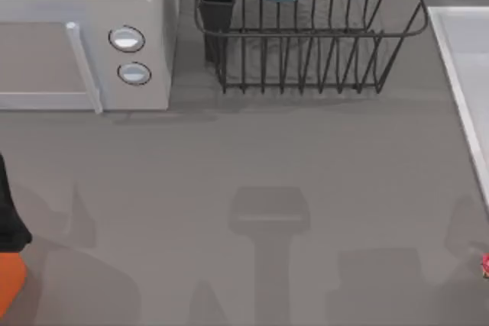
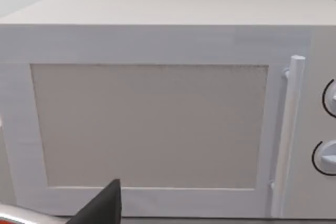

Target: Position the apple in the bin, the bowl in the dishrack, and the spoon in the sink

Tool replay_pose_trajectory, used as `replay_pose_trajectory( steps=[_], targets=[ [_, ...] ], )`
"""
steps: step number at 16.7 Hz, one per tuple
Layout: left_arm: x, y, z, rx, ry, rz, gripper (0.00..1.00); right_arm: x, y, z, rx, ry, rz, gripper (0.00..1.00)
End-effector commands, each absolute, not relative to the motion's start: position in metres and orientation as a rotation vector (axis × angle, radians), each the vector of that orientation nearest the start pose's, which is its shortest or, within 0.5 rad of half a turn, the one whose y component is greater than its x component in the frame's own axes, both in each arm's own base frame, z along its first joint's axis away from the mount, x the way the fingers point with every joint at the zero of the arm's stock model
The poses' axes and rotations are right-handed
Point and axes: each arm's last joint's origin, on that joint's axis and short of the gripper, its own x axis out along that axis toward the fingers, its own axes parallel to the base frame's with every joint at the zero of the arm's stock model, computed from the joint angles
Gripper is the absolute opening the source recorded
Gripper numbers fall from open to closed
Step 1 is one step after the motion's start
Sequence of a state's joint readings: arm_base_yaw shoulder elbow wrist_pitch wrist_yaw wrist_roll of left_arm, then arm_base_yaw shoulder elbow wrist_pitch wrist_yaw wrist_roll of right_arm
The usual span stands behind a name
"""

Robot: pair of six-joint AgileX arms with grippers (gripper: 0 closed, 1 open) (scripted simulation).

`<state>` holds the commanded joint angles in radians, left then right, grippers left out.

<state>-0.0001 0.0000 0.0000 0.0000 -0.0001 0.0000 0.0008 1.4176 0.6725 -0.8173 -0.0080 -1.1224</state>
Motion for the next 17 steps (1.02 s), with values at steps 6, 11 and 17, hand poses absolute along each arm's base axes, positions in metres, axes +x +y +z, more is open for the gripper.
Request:
replay_pose_trajectory(
  steps=[6, 11, 17],
  targets=[
    [0.106, -0.001, 0.160, 0.000, 0.000, 0.000, 1.00, 0.202, 0.001, 0.203, -0.859, 1.397, 0.882, 0.00],
    [0.106, -0.001, 0.160, 0.000, 0.000, 0.000, 1.00, 0.200, 0.001, 0.215, -0.861, 1.384, 0.869, 0.00],
    [0.106, -0.001, 0.160, 0.000, 0.000, 0.000, 1.00, 0.222, -0.001, 0.222, -0.859, 1.409, 0.895, 0.00]
  ],
)
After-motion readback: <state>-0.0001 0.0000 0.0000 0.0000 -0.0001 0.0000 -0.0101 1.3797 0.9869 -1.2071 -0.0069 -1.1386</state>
